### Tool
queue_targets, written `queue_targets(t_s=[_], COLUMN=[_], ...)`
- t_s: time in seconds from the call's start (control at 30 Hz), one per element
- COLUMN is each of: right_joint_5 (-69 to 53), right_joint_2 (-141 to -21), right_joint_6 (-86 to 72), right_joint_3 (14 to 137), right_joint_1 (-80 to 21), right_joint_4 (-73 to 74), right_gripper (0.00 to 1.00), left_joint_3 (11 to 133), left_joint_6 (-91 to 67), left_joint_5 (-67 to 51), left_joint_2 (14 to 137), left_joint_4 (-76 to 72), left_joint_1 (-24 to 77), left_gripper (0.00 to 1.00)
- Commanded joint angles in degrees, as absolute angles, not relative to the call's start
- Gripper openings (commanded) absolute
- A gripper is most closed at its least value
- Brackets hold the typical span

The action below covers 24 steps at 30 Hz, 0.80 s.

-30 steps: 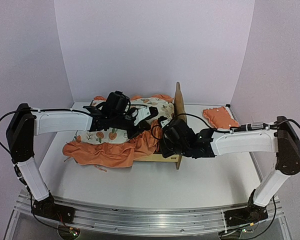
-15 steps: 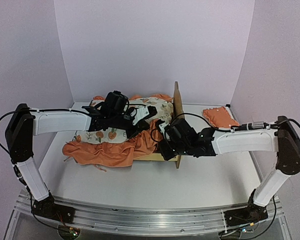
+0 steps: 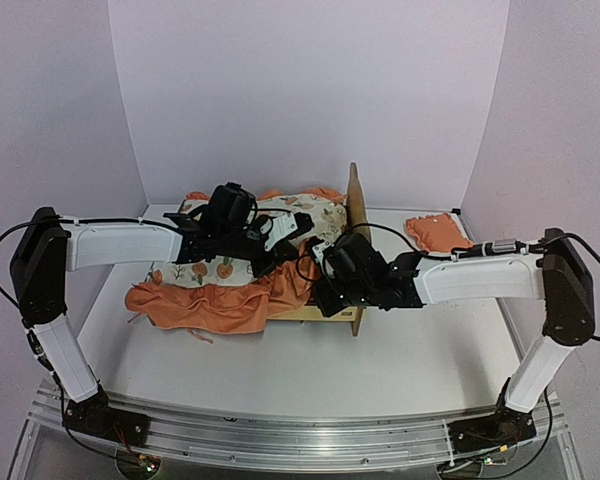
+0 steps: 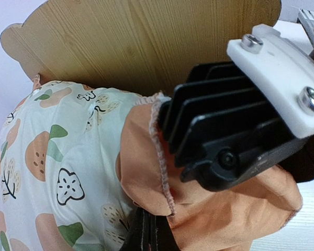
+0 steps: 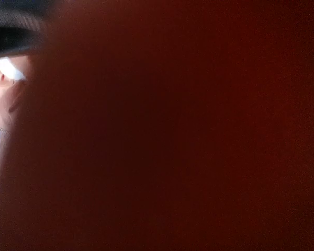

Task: Set up the pet bed

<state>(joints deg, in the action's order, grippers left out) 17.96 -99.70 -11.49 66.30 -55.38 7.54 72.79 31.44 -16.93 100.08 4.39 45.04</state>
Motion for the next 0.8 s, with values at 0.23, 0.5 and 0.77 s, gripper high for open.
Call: queue_targets(t_s=[0.23,0.5,0.77], right_joint_5=[18.94,10.53,-3.52], right_joint_2=[-97.08,-91.76,-90.99], right_joint_6=[-9.97,-11.58,-18.14], right_joint_3=[69.32,76.76,81.35], right_joint_1=[-54.36,-54.32,-54.36], right_joint_4=[10.35,29.31,40.2], right_gripper=[0.0,0.0,0.0], left_joint_3=[71.55,70.82,70.5], left_joint_6=[30.78,30.72,30.18], left_joint_5=[-16.53,-17.19,-18.34], left_joint_2=[96.97,97.09,97.53], left_joint_4=[3.81,3.59,3.6], left_joint_1=[44.21,44.21,44.21], left_gripper=[0.0,0.0,0.0])
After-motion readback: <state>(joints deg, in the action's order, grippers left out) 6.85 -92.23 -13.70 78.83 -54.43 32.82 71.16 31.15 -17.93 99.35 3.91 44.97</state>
